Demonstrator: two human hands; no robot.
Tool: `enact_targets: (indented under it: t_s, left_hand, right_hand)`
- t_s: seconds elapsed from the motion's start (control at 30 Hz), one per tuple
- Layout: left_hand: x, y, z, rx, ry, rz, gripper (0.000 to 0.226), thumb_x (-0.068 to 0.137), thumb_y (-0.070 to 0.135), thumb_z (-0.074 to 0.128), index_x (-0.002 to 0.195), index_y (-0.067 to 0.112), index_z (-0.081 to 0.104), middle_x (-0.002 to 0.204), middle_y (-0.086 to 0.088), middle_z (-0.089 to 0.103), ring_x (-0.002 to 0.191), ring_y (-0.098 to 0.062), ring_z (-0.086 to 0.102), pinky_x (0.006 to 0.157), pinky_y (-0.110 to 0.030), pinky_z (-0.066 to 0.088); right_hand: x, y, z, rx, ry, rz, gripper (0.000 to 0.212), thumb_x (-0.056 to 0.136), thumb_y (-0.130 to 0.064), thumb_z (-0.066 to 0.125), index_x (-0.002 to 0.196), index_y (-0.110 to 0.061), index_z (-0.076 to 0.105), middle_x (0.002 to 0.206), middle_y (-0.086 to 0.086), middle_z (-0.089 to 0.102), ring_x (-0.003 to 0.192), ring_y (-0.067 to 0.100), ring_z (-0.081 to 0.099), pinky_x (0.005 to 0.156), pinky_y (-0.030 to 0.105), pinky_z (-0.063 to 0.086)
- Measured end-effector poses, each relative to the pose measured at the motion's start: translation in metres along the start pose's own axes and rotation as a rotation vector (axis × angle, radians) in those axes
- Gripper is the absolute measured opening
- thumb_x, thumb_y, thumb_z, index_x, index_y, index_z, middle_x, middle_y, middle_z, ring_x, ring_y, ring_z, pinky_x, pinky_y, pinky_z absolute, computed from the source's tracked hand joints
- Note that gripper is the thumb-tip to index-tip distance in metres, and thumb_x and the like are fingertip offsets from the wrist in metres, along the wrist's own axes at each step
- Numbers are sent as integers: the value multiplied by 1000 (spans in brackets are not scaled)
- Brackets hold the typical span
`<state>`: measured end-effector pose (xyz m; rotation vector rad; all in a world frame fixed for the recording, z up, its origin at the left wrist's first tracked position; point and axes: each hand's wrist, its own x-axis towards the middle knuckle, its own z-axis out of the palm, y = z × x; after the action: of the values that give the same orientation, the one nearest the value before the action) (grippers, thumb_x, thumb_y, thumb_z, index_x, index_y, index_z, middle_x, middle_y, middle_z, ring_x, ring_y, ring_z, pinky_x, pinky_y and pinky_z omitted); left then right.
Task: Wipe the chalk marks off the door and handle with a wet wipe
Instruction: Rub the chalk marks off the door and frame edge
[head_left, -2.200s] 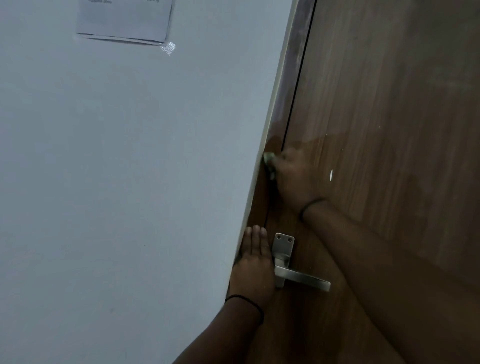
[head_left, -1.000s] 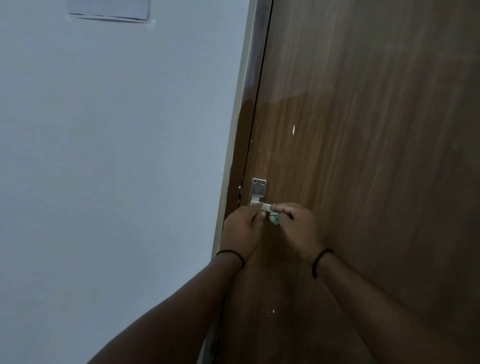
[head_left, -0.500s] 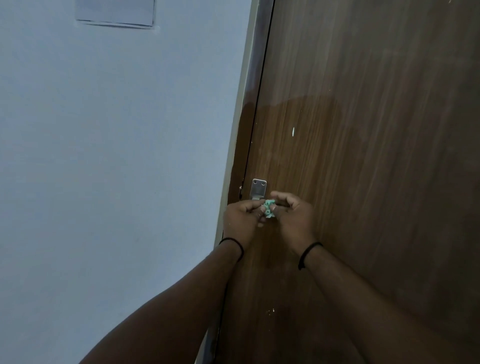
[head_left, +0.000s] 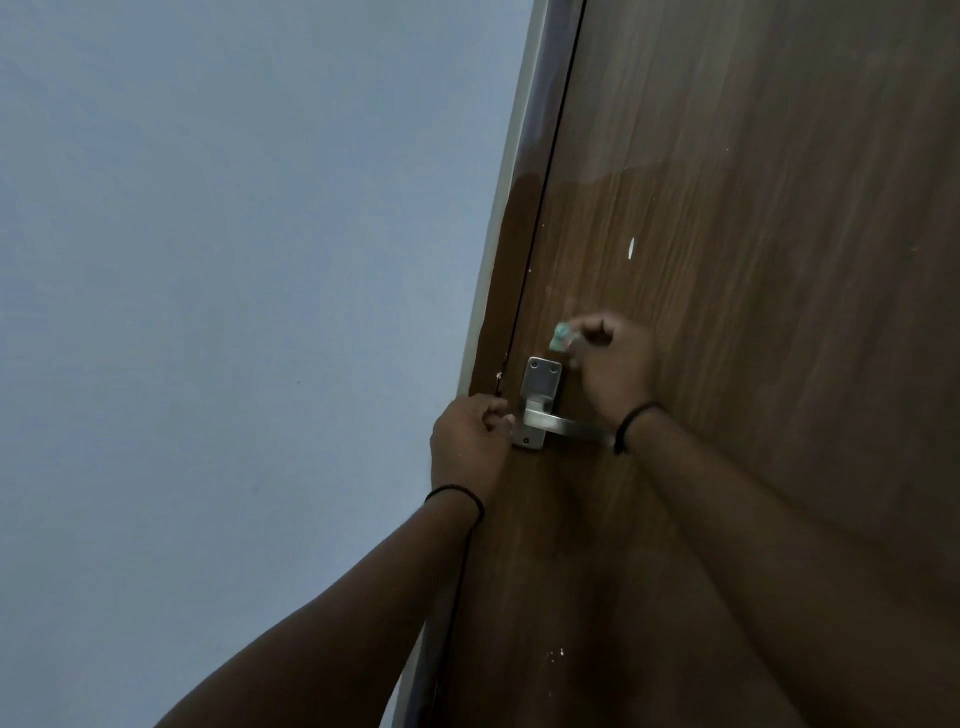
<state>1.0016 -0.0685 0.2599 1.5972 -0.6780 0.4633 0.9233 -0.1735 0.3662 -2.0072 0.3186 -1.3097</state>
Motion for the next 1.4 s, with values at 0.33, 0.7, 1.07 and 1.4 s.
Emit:
enact_targets:
  t_s: [0.33,0.7,1.07,1.4]
  left_hand:
    - [2,-20,17,64,84,45,23,97,17,50,110,15,69,103,0,71,91,-10,62,82,-13,41]
    - [2,-23,18,37,52,32,26,98,18,50,115,14,68,110,-2,71,100,-13,64,88,-16,43]
    - [-4,-25,16,51,27,8,27,98,19,50,118,14,67,114,-3,70,102,-15,64,88,-18,42]
    - [-6,-14,23,63,43,0,28,96,18,52,122,17,63,114,-1,68,103,-16,63,84,-18,42]
  right_hand:
    - [58,4,52,-662,-111,-812,15,94,-2,56,98,-3,71,95,17,61,82,28,58,68,36,50]
    - [82,-9,19,-665,-12,-770,17,93,-7,56,101,-4,71,99,17,65,95,30,58,81,32,43]
    - [42,35,-9,-728,-374,-707,8,92,-15,63,99,-13,59,91,1,60,83,18,58,69,26,41]
    - [33,17,10,-708,-411,-699,18,95,-7,56,106,-2,70,107,14,68,102,26,60,91,31,41]
